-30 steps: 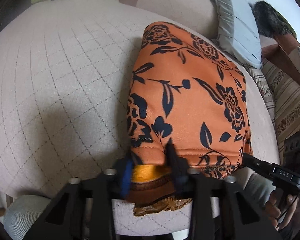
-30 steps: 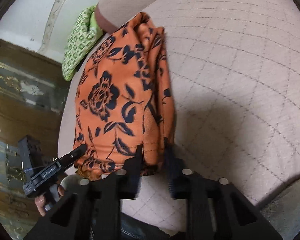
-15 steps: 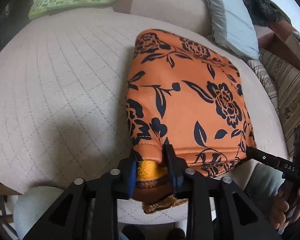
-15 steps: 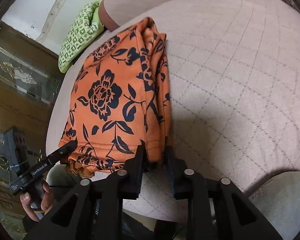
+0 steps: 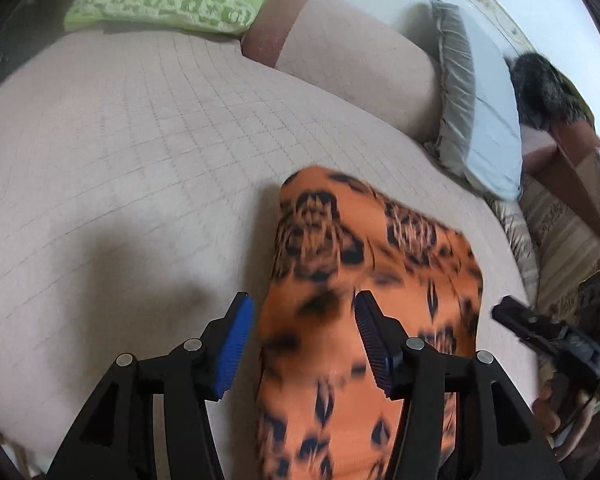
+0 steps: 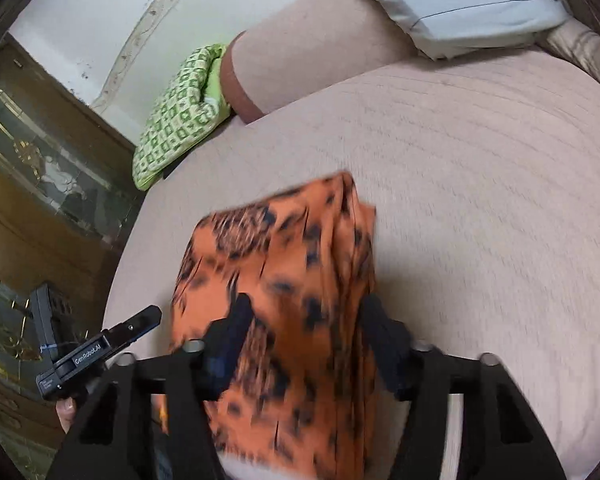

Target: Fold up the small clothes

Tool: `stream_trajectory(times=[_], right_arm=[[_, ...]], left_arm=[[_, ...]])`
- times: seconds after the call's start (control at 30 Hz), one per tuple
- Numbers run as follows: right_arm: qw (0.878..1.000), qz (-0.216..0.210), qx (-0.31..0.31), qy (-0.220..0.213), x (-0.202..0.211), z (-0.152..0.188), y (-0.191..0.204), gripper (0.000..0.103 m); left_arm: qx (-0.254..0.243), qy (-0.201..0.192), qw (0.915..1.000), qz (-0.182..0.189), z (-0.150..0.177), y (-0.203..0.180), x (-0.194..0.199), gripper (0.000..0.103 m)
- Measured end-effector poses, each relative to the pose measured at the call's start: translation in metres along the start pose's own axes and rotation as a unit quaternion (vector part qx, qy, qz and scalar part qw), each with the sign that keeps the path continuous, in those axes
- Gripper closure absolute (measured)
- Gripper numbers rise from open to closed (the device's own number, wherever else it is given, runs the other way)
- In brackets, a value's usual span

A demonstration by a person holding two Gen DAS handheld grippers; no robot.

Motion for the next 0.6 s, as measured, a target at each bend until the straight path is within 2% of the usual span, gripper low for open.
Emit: stream_trajectory(times=[0.07, 0.13, 0.2, 0.27, 0.3, 0.37, 0.43, 0.5, 0.53, 0.6], right_arm=[[1.0, -0.003, -0.005, 0.005, -0.02, -0.01, 0.001, 0.067], [1.0, 0.0, -0.006, 0.015, -0.036, -0.012, -0.002, 0.097], [1.0, -0.005, -0.014, 0.017, -0.042, -0.008, -0.006, 0.097], [1.0, 0.027, -0.01, -0.007, -0.035, -0.005, -0.013, 0.098], [0.999, 0.035, -0.007, -0.011, -0.034, -0.004, -0.014, 0.098], [0.998, 0.057, 0.005, -0.006, -0.046, -0.003, -0.015, 0.098], [0.997, 0.078, 0.026, 0.011, -0.066, 0.002, -0.016, 0.098], [0.997, 0.069, 0.018, 0.025, -0.077, 0.006, -0.018, 0.097], [0.998, 0.061, 0.011, 0.024, -0.07, 0.005, -0.019, 0.091], [0.999, 0.05, 0.001, 0.013, -0.049, 0.003, -0.018, 0.085]], left_arm=[[0.011, 0.011, 0.9997, 0.019, -0.008, 0.003, -0.02, 0.05], [0.025, 0.033, 0.9991, 0.012, -0.008, 0.014, -0.041, 0.053], [0.038, 0.016, 0.9988, 0.027, -0.01, 0.016, -0.042, 0.06], [0.005, -0.008, 0.9995, 0.031, -0.009, 0.006, -0.031, 0.068], [-0.021, -0.014, 0.9996, 0.015, -0.006, 0.001, -0.03, 0.069], [-0.044, -0.007, 0.9987, -0.026, 0.0, 0.005, -0.042, 0.069], [-0.044, 0.005, 0.9984, -0.036, 0.005, 0.012, -0.049, 0.066], [-0.023, 0.012, 0.9993, -0.025, 0.004, 0.017, -0.046, 0.062], [-0.019, 0.014, 0.9994, -0.024, 0.003, 0.015, -0.043, 0.062], [-0.035, 0.005, 0.9984, -0.044, 0.004, 0.008, -0.028, 0.062]])
Point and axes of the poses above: each gripper's, at about its wrist camera, not at the fingertips, and x roughly against the way its jaws point, y to its left, z to its underside, the point moved 9 cm from there along -x, roughly the way its jaws point, and after that the axes turned 11 degrees about z, right-handed, at the moved point
